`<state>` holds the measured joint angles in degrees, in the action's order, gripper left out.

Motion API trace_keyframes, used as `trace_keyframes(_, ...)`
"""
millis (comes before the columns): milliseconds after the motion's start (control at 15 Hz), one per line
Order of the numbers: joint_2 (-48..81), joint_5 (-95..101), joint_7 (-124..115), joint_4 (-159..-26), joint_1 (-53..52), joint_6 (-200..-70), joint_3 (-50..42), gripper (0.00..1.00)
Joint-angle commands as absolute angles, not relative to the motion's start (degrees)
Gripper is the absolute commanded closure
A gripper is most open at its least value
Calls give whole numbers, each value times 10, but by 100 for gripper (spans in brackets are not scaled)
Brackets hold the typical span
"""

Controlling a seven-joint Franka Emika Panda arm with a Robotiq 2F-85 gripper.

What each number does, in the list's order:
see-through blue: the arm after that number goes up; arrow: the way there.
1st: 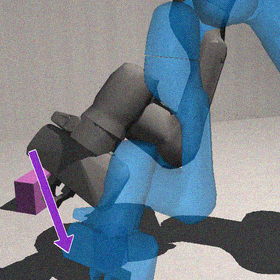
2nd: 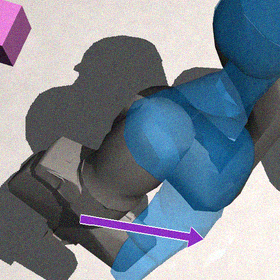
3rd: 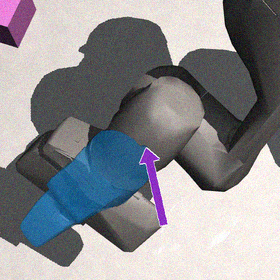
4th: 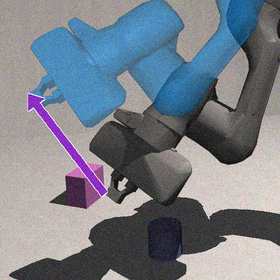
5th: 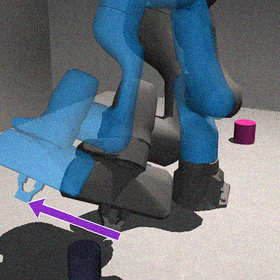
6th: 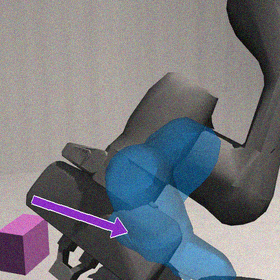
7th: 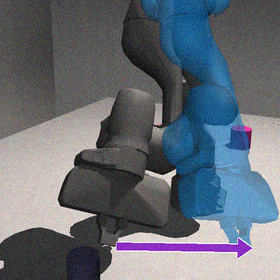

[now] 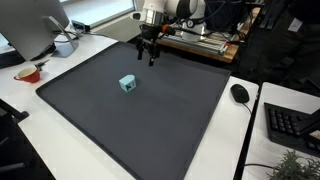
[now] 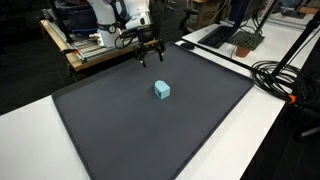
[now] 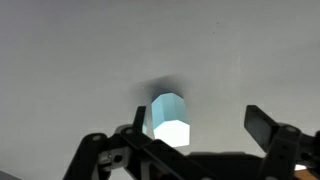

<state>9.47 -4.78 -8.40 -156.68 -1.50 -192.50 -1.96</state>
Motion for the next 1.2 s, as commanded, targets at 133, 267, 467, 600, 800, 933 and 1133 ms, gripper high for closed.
trace_keyframes(133,201,-63,-74,-1498,-16,-1969,-22,0)
trace_keyframes(267,220,-68,-72,-1478,-21,-1966,-30,0)
trace_keyframes(467,238,-56,-74,-1449,-7,-1952,-21,0)
trace_keyframes(600,249,-61,-65,-1433,-17,-1950,-36,0)
trace_keyframes(800,259,-61,-50,-1415,-26,-1929,-55,0)
trace_keyframes(933,263,-57,-47,-1407,-22,-1915,-55,3)
trace_keyframes(1133,268,-45,-42,-1397,-12,-1894,-44,11)
